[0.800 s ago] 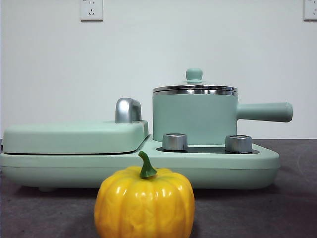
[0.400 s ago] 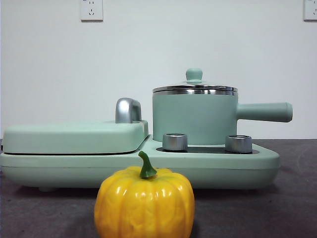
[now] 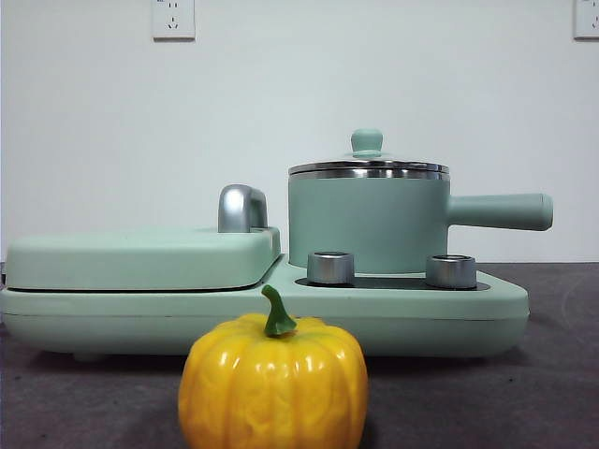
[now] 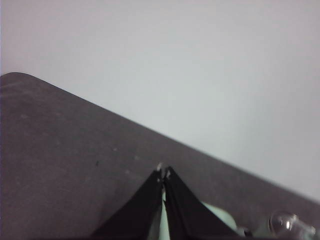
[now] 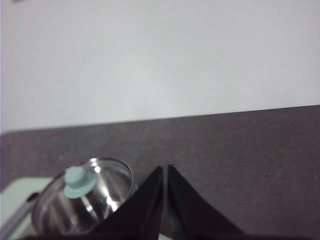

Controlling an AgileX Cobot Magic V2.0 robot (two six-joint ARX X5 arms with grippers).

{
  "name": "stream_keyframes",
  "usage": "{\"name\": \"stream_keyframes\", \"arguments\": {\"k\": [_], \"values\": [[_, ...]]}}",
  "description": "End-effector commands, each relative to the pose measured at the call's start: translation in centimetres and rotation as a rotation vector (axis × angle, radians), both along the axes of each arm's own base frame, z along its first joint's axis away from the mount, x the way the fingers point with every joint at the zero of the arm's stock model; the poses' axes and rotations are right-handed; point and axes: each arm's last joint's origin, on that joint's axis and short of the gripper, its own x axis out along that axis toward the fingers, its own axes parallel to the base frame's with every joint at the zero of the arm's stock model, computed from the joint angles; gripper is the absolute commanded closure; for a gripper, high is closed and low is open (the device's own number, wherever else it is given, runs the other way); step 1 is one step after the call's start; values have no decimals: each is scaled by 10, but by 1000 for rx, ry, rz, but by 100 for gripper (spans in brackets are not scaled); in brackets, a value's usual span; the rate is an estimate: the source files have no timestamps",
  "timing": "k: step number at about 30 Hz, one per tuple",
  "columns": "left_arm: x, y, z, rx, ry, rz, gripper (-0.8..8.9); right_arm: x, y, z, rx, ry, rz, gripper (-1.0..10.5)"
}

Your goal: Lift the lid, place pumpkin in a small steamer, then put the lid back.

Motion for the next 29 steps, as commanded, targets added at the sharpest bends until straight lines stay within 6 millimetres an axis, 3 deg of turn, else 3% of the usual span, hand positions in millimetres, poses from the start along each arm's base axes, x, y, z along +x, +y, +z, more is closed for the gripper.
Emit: {"name": "stream_keyframes", "arguments": {"k": [1, 9, 18, 29], "values": [[10, -1, 13, 121, 7, -53, 803, 9, 1, 10, -108, -11, 24, 934], [53, -5, 33, 221, 89, -251, 804, 35, 5, 17, -260, 26, 119, 934], [96, -19, 42, 420, 206, -432, 804, 43, 14, 3, -429, 99, 248, 934], [118, -47, 33, 693, 220, -656, 803, 40, 28, -5, -563, 112, 380, 932]]}}
